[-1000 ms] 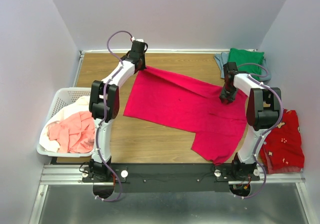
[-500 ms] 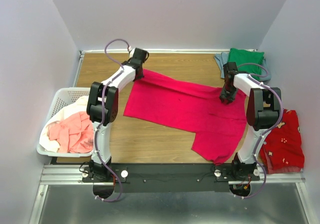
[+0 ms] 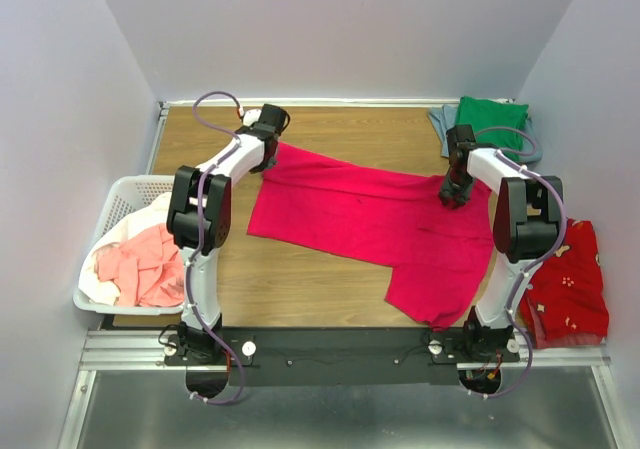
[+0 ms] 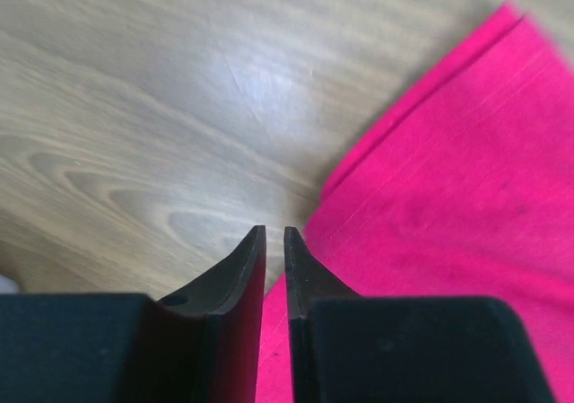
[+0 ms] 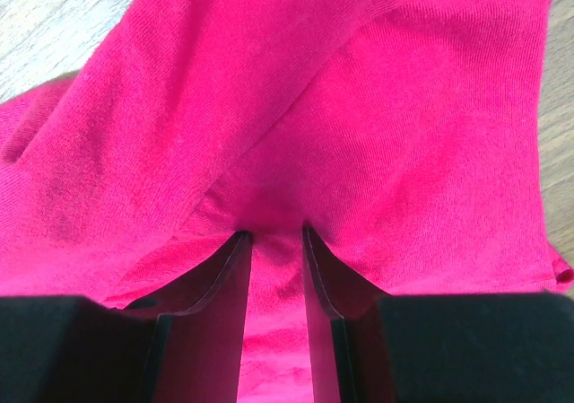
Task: Fold and stack the t-shirts
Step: Fold the tshirt
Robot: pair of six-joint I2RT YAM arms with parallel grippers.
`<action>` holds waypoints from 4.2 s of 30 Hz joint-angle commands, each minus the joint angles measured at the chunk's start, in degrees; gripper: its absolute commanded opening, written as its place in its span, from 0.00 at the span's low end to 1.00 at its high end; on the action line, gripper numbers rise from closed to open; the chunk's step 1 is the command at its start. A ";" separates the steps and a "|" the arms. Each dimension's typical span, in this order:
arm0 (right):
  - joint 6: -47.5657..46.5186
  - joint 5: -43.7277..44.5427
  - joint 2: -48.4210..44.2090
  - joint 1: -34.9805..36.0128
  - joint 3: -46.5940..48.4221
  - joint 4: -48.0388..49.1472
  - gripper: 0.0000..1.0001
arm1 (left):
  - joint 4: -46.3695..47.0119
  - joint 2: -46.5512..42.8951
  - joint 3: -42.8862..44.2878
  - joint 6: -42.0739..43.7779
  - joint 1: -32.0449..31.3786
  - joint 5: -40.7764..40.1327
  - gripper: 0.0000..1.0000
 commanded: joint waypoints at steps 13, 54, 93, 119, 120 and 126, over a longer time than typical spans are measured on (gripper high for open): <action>0.30 1.43 -4.37 -0.09 -5.82 -2.13 0.38 | 7.68 1.43 11.72 10.77 0.51 14.44 0.27; -3.57 -5.34 -3.40 -0.17 -4.95 -2.75 0.38 | -6.81 27.98 40.38 -2.74 0.86 6.99 0.27; -2.78 -14.31 -16.58 -0.09 -14.97 -8.64 0.32 | -1.28 25.00 43.38 -3.72 8.60 12.96 0.28; 0.48 -3.67 -5.42 -0.17 3.41 -5.22 0.61 | 0.22 6.63 15.17 12.55 -1.51 14.64 0.32; 0.56 -3.67 -4.99 -0.17 3.06 -5.21 0.61 | 0.48 5.93 14.37 12.81 -1.60 14.64 0.34; 0.74 -4.29 -4.01 -0.09 1.91 -4.33 0.61 | 1.10 5.65 11.82 14.04 -1.68 16.31 0.45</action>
